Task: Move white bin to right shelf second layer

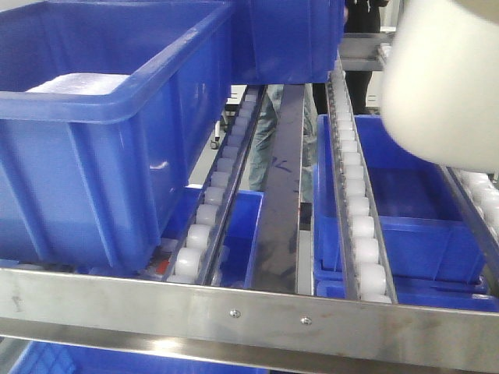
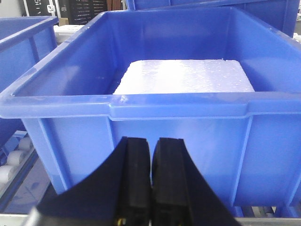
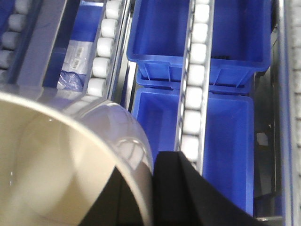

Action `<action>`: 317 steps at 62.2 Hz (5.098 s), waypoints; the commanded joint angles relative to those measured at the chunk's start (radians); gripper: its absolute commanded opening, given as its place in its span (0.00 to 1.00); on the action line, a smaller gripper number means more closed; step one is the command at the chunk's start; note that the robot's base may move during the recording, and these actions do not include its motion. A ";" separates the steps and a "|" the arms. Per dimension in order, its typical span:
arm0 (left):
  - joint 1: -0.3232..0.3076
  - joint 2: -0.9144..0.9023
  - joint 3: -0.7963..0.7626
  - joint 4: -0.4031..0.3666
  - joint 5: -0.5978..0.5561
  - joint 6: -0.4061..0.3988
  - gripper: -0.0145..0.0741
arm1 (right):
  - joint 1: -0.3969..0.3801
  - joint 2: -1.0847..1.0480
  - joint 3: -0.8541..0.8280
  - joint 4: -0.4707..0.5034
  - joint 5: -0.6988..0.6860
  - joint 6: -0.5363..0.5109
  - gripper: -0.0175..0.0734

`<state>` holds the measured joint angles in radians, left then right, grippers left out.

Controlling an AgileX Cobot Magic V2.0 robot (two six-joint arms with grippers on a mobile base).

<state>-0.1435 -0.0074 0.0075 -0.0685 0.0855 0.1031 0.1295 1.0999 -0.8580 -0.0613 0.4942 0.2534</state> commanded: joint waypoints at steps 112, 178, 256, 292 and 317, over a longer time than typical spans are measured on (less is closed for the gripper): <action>-0.008 -0.014 0.037 -0.005 -0.086 -0.004 0.26 | -0.076 0.395 -0.140 -0.054 -0.107 0.001 0.25; -0.008 -0.014 0.037 -0.005 -0.086 -0.004 0.26 | -0.076 0.388 -0.140 -0.026 -0.154 0.001 0.71; -0.008 -0.014 0.037 -0.005 -0.086 -0.004 0.26 | -0.076 -0.569 0.256 -0.015 -0.361 0.001 0.25; -0.008 -0.014 0.037 -0.005 -0.086 -0.004 0.26 | -0.104 -0.675 0.361 -0.015 -0.444 0.001 0.25; -0.008 -0.014 0.037 -0.005 -0.086 -0.004 0.26 | -0.107 -0.708 0.364 -0.016 -0.425 0.000 0.25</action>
<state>-0.1435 -0.0074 0.0075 -0.0685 0.0855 0.1031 0.0330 0.4123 -0.4702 -0.0626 0.1497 0.2553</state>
